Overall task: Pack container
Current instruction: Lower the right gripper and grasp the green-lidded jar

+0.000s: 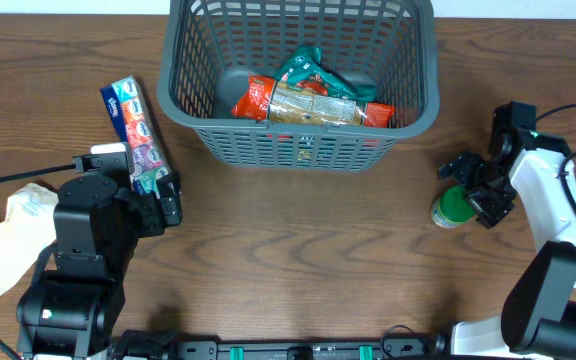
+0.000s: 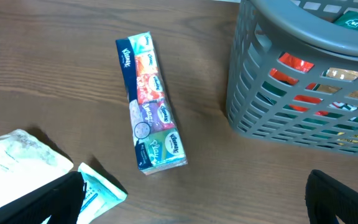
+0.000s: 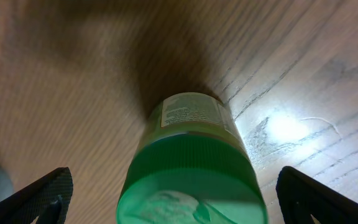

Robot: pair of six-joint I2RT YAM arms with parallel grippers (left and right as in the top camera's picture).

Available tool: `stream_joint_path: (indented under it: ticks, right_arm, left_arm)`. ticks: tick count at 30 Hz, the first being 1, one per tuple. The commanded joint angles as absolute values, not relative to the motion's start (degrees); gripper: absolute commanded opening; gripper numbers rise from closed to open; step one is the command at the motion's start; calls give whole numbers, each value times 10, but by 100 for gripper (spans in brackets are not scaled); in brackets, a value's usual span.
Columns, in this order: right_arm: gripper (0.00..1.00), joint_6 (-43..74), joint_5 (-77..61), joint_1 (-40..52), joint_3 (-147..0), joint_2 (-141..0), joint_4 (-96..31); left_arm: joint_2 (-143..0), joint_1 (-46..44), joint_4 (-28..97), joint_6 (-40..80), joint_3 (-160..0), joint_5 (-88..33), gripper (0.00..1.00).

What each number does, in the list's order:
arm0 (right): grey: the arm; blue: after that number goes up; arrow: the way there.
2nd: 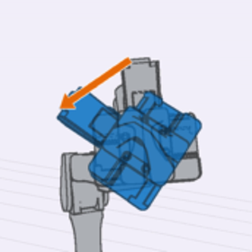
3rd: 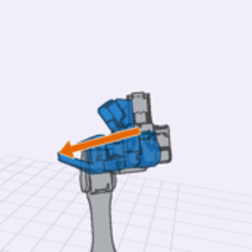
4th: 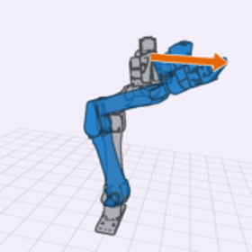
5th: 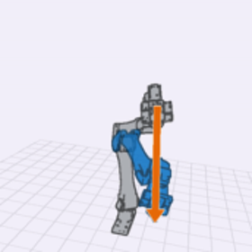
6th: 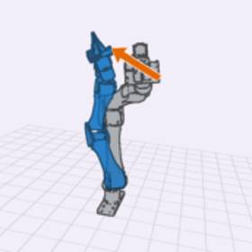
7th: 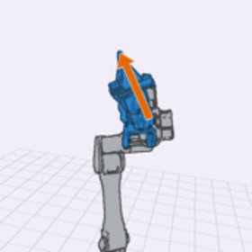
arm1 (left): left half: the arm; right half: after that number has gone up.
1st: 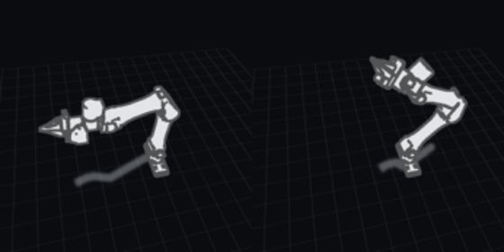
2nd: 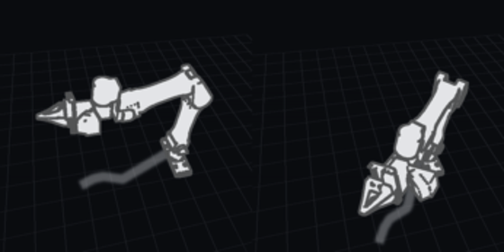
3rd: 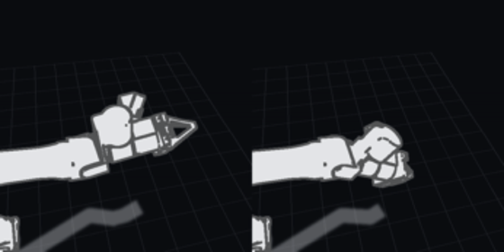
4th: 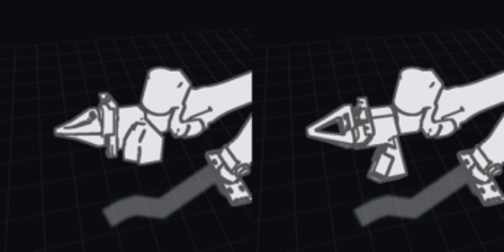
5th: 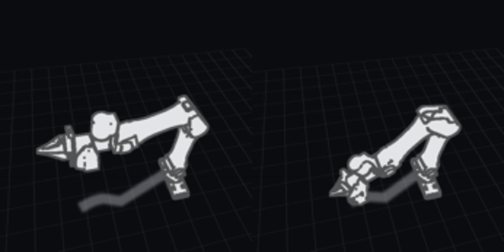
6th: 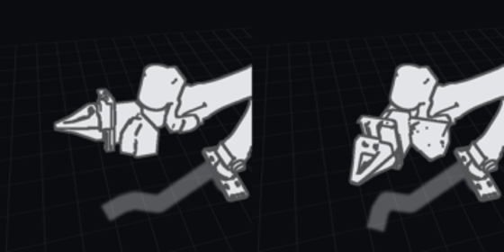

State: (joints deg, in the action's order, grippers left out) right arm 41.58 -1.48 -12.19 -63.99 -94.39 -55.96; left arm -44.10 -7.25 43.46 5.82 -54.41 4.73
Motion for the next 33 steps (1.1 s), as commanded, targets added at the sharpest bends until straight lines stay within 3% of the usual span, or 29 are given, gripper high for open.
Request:
stream_joint_path:
  ticks: [1, 17, 24, 27, 33]
  right_arm:
    - [90, 426, -2, -115, -625, -963, -554]
    - [88, 428, -2, -116, -518, -968, -460]
    - [70, 428, -2, -115, -517, -968, -456]
    - [56, 428, -2, -115, -517, -968, -456]
    - [43, 427, -3, -115, -517, -968, -456]
  left_arm:
    - [-441, -74, 434, 61, -556, 52, 99]
    - [-441, -74, 434, 61, -556, 52, 99]
    - [-441, -74, 434, 61, -556, 52, 99]
    - [-441, -74, 434, 61, -556, 52, 99]
    - [-441, -74, 434, 61, -556, 52, 99]
